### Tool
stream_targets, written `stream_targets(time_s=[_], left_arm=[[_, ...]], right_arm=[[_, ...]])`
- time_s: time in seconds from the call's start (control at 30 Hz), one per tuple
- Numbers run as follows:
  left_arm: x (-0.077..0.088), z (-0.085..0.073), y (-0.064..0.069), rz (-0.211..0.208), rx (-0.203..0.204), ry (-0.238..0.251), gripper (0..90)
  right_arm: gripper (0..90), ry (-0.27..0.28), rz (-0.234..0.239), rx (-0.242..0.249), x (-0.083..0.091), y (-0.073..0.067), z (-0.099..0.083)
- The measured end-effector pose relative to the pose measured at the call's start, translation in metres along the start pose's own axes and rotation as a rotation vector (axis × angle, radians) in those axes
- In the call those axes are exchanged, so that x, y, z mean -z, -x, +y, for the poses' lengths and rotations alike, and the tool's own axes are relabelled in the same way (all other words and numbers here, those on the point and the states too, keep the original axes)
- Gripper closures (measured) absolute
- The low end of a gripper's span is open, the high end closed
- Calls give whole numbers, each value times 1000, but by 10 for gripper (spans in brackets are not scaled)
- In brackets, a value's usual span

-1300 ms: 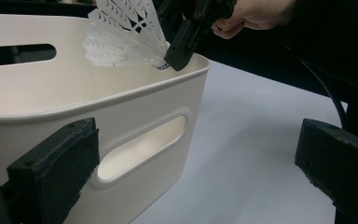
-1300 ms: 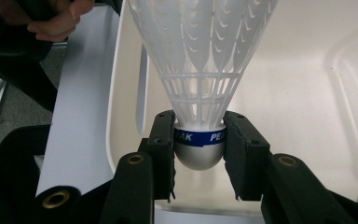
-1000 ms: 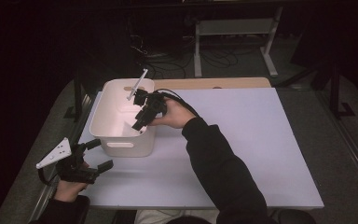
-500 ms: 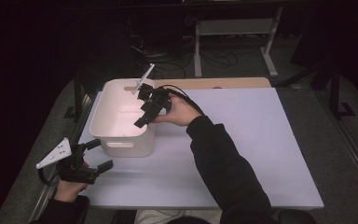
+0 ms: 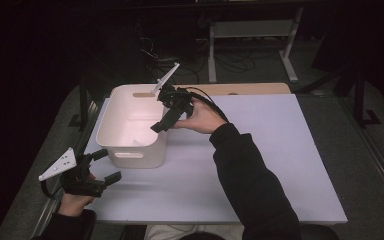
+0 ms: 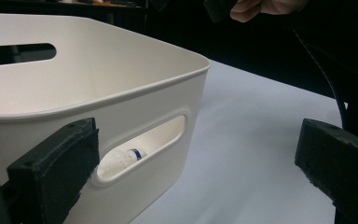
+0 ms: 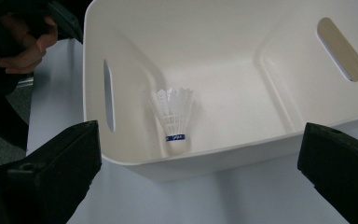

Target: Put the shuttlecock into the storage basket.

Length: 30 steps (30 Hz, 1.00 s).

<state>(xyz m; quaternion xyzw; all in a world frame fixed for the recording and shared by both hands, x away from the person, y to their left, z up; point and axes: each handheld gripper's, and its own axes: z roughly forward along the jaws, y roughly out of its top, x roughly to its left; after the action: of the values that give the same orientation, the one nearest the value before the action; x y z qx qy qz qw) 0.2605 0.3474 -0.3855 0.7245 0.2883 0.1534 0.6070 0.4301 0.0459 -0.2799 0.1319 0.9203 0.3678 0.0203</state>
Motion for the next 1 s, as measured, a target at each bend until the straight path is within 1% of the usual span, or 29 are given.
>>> stream_targets(time_s=[0.2, 0.53, 0.87, 0.97, 1.0], left_arm=[[0, 0, 0, 2, 0, 0, 0], [0, 0, 0, 3, 1, 1, 0], [0, 0, 0, 5, -1, -2, 0], [0, 0, 0, 6, 0, -1, 0], [0, 0, 0, 7, -1, -2, 0]], right_arm=[[0, 21, -15, -4, 11, 1, -6], [0, 39, -24, -7, 21, 1, -14], [0, 64, -46, -35, 33, 3, -29], [0, 72, -52, -33, 37, 3, -33], [0, 76, -52, -41, 39, 3, -35]])
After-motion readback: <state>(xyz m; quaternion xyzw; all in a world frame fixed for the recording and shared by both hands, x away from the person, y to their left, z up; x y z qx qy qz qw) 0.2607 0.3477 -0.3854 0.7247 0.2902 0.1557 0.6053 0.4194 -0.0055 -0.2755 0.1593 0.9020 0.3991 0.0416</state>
